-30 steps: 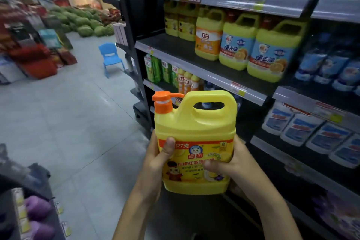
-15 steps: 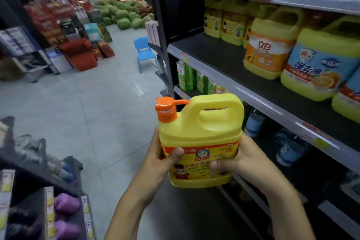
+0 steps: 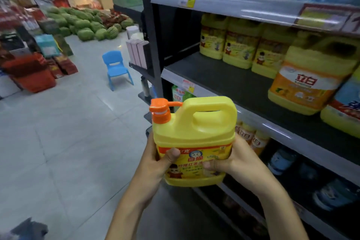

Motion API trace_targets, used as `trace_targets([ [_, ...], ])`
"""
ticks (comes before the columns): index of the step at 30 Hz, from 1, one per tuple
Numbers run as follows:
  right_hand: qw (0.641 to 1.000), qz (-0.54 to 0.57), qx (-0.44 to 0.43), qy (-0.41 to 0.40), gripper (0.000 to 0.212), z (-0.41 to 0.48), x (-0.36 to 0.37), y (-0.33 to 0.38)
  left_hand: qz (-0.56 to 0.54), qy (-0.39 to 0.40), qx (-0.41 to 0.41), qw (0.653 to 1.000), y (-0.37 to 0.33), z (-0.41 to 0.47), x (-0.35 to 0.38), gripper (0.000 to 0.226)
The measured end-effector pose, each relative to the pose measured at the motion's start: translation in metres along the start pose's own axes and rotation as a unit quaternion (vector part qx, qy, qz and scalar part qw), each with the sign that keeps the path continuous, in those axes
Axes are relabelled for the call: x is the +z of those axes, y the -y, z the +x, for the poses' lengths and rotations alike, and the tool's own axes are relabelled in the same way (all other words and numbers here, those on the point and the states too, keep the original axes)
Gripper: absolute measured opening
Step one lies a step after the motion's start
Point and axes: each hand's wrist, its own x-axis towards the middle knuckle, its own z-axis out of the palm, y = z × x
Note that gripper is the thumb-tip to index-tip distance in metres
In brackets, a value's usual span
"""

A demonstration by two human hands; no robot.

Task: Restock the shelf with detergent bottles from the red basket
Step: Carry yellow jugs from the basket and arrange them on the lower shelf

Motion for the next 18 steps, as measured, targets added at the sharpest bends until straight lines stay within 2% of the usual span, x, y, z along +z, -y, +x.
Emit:
trace_targets([
  [6, 0.989, -0.016, -0.005, -0.147, 0.075, 0.040, -0.022, 0.011, -0.001, 0.117, 0.009, 0.993, 0.004, 0.101, 0.001, 0.107],
  [10, 0.974, -0.015, 0.009, -0.227, 0.068, 0.071, -0.048, 0.005, 0.015, 0.177, 0.047, 0.983, 0.009, 0.170, 0.022, 0.110],
  [13, 0.962, -0.015, 0.035, -0.270, 0.044, 0.100, -0.072, 0.001, 0.041, 0.219, 0.068, 0.972, 0.006, 0.217, 0.038, 0.103],
  [14, 0.958, -0.013, 0.033, -0.283, 0.042, 0.110, -0.079, -0.003, 0.053, 0.240, 0.079, 0.966, -0.001, 0.234, 0.048, 0.101],
  [17, 0.935, 0.006, -0.005, -0.356, 0.066, 0.138, -0.096, -0.014, 0.106, 0.280, 0.124, 0.946, -0.014, 0.279, 0.071, 0.075],
  [18, 0.927, 0.006, -0.017, -0.374, 0.066, 0.147, -0.101, -0.015, 0.117, 0.277, 0.131, 0.945, -0.019, 0.293, 0.078, 0.067],
])
